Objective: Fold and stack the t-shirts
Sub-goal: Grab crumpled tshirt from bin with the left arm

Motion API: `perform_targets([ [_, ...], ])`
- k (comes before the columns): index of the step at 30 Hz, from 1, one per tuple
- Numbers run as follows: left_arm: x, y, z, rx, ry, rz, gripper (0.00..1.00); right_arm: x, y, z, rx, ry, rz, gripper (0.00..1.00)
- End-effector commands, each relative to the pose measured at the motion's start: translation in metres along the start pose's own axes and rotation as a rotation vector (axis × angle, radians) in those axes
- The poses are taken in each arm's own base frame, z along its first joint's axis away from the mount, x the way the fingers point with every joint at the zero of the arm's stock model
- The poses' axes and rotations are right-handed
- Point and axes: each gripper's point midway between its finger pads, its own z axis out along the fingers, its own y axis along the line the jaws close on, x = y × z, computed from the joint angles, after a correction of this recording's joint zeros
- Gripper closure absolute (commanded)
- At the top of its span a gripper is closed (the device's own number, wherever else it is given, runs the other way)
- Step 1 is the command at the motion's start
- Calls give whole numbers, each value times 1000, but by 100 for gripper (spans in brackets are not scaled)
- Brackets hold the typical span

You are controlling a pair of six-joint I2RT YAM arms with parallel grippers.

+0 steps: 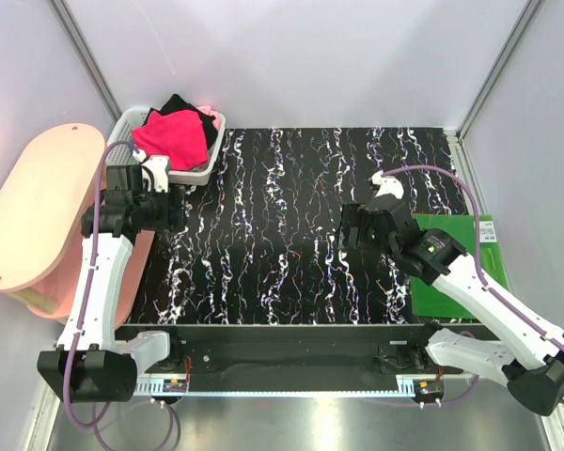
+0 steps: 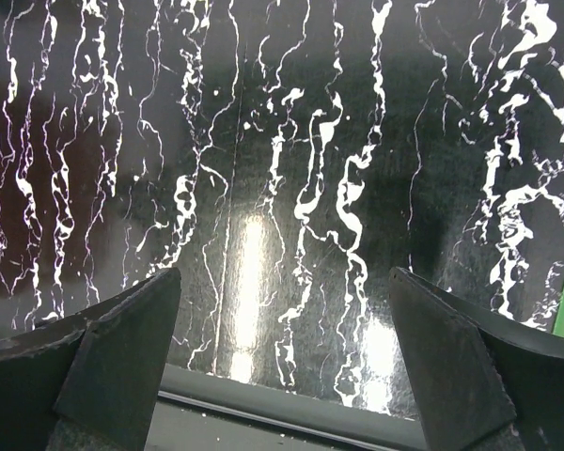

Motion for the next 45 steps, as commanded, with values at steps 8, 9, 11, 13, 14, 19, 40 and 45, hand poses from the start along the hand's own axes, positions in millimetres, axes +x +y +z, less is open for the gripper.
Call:
perform_targets([
  [8,-61,13,39,-15,-65,6,25,1,11,3,-32,25,36,0],
  [9,-63,19,52,-35,-34,-2,25,1,11,2,-34,26,35,0],
  [11,-83,27,65,-63,-33,-1,24,-1,14,0,-46,24,41,0],
  [13,-106,33,69,-82,-61,-2,22,-2,15,-4,-59,19,55,0],
  [14,-107,36,82,-91,-36,-6,22,-1,15,-5,-62,19,59,0],
  [19,-139,43,101,-106,-63,-25,20,8,13,-9,-82,30,78,0],
  [40,-222,84,227,-258,-181,81,1,18,47,19,-181,134,38,0],
  [45,-208,91,259,-274,-150,117,1,15,61,32,-208,157,41,0],
])
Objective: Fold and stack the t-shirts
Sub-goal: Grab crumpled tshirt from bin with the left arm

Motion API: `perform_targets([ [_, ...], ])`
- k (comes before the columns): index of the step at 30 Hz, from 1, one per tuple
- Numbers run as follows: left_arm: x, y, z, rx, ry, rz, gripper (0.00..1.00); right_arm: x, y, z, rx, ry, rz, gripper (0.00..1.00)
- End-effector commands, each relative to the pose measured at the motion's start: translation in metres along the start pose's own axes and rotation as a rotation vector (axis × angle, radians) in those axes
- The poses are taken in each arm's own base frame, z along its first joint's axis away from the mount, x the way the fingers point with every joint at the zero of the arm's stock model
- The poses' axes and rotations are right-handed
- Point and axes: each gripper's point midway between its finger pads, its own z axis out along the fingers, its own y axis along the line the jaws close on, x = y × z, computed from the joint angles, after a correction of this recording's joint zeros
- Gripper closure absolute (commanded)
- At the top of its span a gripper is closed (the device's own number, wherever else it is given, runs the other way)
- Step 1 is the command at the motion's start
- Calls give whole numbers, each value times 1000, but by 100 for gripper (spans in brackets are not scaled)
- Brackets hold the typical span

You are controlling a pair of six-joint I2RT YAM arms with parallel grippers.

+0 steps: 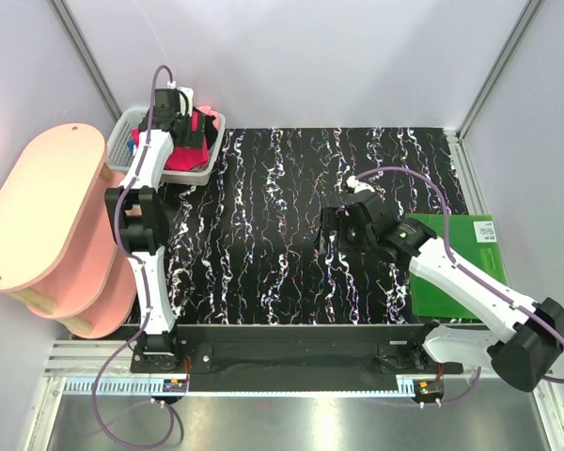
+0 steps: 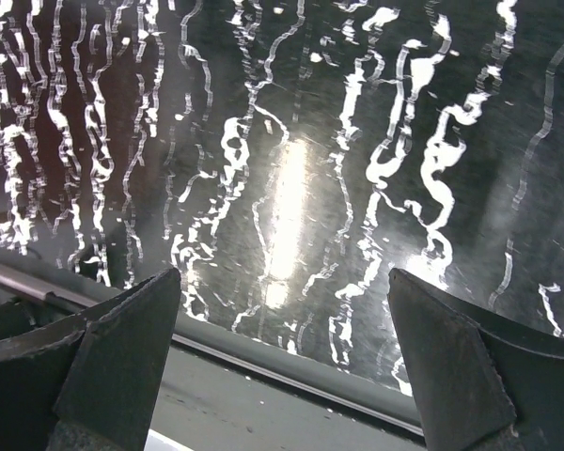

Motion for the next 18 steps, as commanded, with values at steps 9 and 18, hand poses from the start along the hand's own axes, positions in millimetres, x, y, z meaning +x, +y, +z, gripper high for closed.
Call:
perform_targets([
  [9,7,4,42,-32,-23,113,66,-31,40,4,-125,-47,7,0],
  [18,-39,7,-29,9,-154,107,100,-31,48,-5,-175,-49,30,3],
])
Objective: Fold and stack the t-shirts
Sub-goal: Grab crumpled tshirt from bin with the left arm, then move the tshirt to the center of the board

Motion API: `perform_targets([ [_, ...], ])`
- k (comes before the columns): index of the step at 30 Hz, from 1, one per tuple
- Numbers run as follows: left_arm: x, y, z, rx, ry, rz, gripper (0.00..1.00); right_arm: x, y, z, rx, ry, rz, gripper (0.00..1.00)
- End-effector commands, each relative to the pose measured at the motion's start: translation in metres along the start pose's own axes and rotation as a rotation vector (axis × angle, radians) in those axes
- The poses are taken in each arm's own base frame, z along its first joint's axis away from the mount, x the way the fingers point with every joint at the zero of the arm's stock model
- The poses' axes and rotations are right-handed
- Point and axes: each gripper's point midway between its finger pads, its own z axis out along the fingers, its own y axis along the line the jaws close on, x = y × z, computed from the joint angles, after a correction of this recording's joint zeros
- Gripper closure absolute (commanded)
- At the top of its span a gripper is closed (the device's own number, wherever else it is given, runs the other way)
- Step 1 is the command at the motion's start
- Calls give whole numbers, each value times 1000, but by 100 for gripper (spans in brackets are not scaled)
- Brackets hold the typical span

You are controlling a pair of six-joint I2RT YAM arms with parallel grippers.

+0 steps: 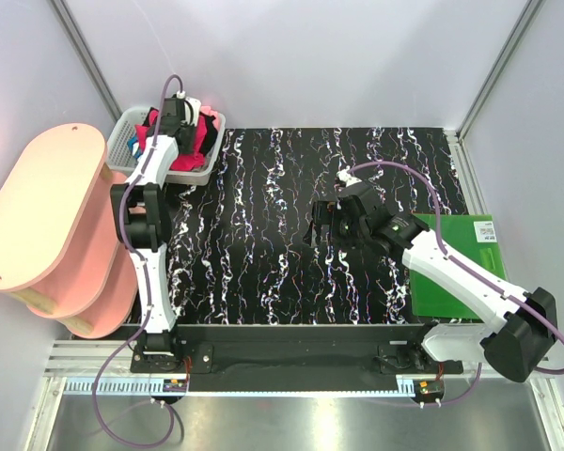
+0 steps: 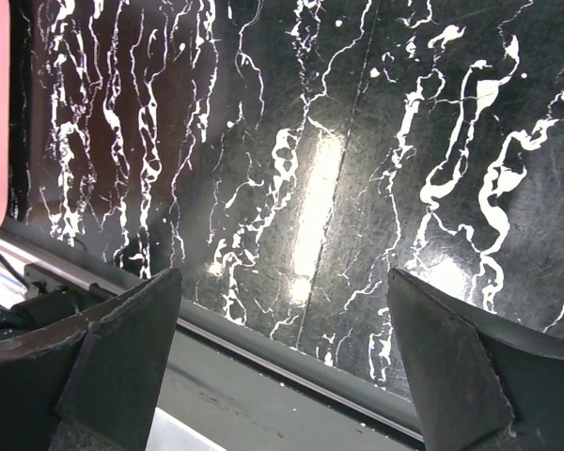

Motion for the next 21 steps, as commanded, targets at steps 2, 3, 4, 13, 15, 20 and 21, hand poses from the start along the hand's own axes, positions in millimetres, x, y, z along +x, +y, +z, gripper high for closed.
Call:
perform_targets([
  [2,-70,17,-94,22,-221,-18,100,-19,20,-18,-85,-79,12,4],
  [3,-90,20,-128,28,-290,-23,100,-19,20,-20,-90,-83,9,4],
  [4,-96,17,-145,55,-321,-30,100,-20,20,-23,-94,-93,11,4],
  [13,-135,-30,-374,206,-663,81,100,-14,15,-48,-127,-141,9,6],
  [15,-120,-65,-414,275,-692,168,100,-16,15,-59,-137,-169,9,6],
  [20,-74,-135,-458,454,-662,308,100,-31,18,-108,-182,-293,13,7],
  [21,-58,-147,-451,485,-605,335,100,-31,16,-120,-184,-312,13,7],
])
